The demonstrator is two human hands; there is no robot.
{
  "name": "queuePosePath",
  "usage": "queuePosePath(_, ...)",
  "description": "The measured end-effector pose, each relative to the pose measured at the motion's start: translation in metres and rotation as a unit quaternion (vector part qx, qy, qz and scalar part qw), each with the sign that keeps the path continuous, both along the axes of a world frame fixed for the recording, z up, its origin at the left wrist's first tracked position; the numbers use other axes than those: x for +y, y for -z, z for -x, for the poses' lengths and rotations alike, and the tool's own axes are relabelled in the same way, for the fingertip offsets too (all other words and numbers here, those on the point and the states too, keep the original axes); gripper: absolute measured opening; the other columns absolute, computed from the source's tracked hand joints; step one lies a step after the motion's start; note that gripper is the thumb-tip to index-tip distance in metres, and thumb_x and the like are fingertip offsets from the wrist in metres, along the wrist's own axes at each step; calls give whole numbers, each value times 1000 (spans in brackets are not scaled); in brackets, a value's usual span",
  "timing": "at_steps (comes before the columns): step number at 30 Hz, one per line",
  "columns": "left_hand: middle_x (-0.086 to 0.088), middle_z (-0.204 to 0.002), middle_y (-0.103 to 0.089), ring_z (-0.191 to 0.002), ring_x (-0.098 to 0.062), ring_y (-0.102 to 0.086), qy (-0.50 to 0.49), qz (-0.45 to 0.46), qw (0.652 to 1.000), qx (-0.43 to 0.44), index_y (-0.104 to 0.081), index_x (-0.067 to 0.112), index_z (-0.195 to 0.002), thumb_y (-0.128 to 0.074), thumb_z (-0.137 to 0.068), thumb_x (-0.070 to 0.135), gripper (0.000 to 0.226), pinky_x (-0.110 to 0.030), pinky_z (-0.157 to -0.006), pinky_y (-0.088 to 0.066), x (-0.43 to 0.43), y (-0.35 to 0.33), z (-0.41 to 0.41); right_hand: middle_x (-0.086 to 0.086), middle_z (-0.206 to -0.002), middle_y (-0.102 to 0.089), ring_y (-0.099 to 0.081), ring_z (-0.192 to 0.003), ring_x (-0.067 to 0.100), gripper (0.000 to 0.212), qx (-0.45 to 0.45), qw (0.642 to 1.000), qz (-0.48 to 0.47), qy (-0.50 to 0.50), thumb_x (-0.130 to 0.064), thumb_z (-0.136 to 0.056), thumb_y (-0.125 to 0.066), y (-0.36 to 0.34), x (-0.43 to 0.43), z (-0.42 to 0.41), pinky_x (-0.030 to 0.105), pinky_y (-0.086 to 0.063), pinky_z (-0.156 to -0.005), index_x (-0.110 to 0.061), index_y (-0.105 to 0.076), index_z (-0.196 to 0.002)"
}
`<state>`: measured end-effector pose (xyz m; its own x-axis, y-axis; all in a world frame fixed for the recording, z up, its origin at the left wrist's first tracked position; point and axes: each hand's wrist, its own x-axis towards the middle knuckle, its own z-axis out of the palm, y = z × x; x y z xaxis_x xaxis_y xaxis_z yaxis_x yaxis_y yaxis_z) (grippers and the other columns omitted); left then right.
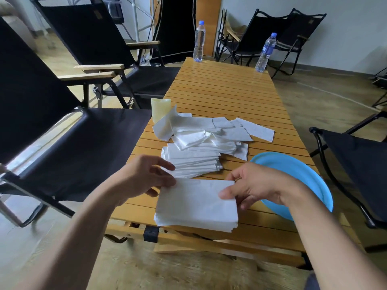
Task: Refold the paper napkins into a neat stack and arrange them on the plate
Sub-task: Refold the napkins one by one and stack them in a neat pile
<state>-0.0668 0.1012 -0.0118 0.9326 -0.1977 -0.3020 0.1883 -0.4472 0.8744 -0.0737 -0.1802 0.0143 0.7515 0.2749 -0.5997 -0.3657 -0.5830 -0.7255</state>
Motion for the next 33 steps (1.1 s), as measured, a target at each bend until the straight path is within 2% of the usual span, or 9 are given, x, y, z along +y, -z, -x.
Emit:
queuePosePath(7,2,-80,-77,-51,3,-62,-6,-98,995,-33,-71,20,-104,-83,-81,18,26,-14,-42,-42,-9,12,-4,3,-67,-75,-71,-57,11,40,-16,993,120,-13,-21,-74,-89,10,10,-2,18,-47,-44,-11,-61,-102)
queuePosePath(12,5,-83,-76,-78,-11,-70,-5,-139,989,-53,-71,21,-106,-86,-76,22,33,-23,-67,-54,-9,11,-3,-4,-60,-68,-60,-51,9,50,-66,976,207,-25,-35,-59,-96,14,11,-2,19,-42,-42,-16,-60,-89)
queuePosePath(15,4,-78,-72,-73,-12,-67,-23,-139,987,-79,-72,22,-105,-87,-76,21,33,-22,-63,-51,-10,12,-4,-6,-79,-61,-53,-67,10,58,-122,956,266,-32,-48,-50,-95,15,12,-4,23,-40,-52,-24,-57,-86)
queuePosePath(18,1,-76,-72,-70,-16,-69,-39,-115,986,-118,-70,26,-101,-85,-78,23,28,-29,-60,-56,-12,13,-5,-5,-83,-61,-52,-67,10,60,-146,958,244,-22,-51,-49,-95,14,11,-9,24,-41,-53,-25,-57,-87)
queuePosePath(23,10,-76,-71,-63,0,-66,-32,-126,981,-145,-71,24,-101,-84,-79,24,26,-11,-51,-49,-21,15,-5,-13,-64,-59,-51,-60,7,49,-189,960,206,-3,-50,-52,-94,11,11,-15,23,-39,-52,-22,-64,-79)
queuePosePath(26,15,-74,-71,-67,-5,-69,-104,-86,975,-177,-72,24,-98,-82,-81,26,20,-23,-60,-57,-23,11,-8,-19,-52,-61,-54,-51,-1,34,-295,947,100,84,-46,-63,-90,9,28,-42,23,-41,-55,-22,-67,-71)
queuePosePath(29,11,-73,-72,-68,-14,-69,-161,-31,970,-180,-74,21,-98,-78,-84,23,15,-30,-62,-57,-22,7,-12,-18,-84,-72,-66,-85,4,5,-396,909,117,51,-32,-84,-74,17,70,-86,31,-53,-75,-27,-74,-84)
queuePosePath(31,2,-75,-75,-68,-12,-69,-192,33,969,-153,-75,19,-99,-75,-86,20,12,-27,-63,-53,-20,5,-15,-5,-123,-67,-57,-121,17,20,-414,897,145,-46,-25,-96,-59,27,104,-111,37,-46,-101,-27,-74,-108)
queuePosePath(33,-2,-79,-77,-72,-12,-72,-224,84,961,-143,-76,16,-100,-73,-89,17,11,-29,-67,-53,-17,4,-20,3,-143,-52,-40,-138,24,32,-408,883,182,-146,-22,-102,-48,38,133,-132,40,-34,-112,-28,-67,-126)
